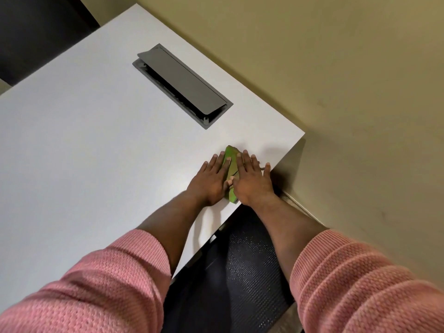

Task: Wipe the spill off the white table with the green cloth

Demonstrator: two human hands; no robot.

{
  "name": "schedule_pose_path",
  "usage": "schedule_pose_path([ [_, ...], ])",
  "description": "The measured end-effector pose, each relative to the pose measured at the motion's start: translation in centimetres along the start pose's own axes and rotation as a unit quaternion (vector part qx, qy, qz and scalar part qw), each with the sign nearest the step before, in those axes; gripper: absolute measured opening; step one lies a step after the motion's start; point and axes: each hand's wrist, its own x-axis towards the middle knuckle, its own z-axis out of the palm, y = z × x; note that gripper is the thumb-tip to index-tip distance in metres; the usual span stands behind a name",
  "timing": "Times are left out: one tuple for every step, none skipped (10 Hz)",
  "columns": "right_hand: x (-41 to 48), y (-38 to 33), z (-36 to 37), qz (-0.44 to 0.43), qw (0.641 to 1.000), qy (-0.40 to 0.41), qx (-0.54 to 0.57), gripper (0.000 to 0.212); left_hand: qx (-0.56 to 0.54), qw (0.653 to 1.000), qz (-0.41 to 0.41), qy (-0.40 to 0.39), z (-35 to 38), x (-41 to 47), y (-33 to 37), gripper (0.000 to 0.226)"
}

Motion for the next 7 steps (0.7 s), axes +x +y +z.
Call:
schedule_pose_path([
  [0.4, 0.3, 0.6, 0.004, 1.0, -0.017, -0.004, 0.076, 0.009, 1.0, -0.005, -0.006, 0.5, 0.0, -0.1, 0.07],
  [0.4, 0.5, 0.5, 0.005, 0.999, -0.03, -0.01, 0.076, 0.01, 1.0, -0.018, -0.008, 0.5, 0.1, 0.3, 0.07],
  [0.0, 0.3, 0.0, 0.001, 1.0, -0.023, -0.007, 0.076, 0.011, 1.0, -0.019, -0.005, 0.0, -0.5, 0.6, 0.071],
  [-1.1, -0.5, -1.4, -0.016, 1.0, -0.006, -0.005, 0.077, 0.018, 0.999, -0.026, 0.006, -0.9, -2.1, 0.5, 0.073],
  [-2.6, -1.2, -2.7, -0.029, 0.999, 0.012, 0.01, 0.079, 0.015, 0.999, -0.029, 0.018, -2.2, -3.8, 0.7, 0.076],
  [-5.2, -2.5, -4.4, -0.049, 0.996, 0.069, 0.013, 0.08, 0.017, 0.997, -0.048, 0.066, -4.4, -6.7, 1.2, 0.077],
  [-6.8, -3.3, -5.2, -0.067, 0.994, 0.088, 0.016, 0.08, 0.023, 0.995, -0.051, 0.086, -5.5, -8.9, 1.3, 0.077],
])
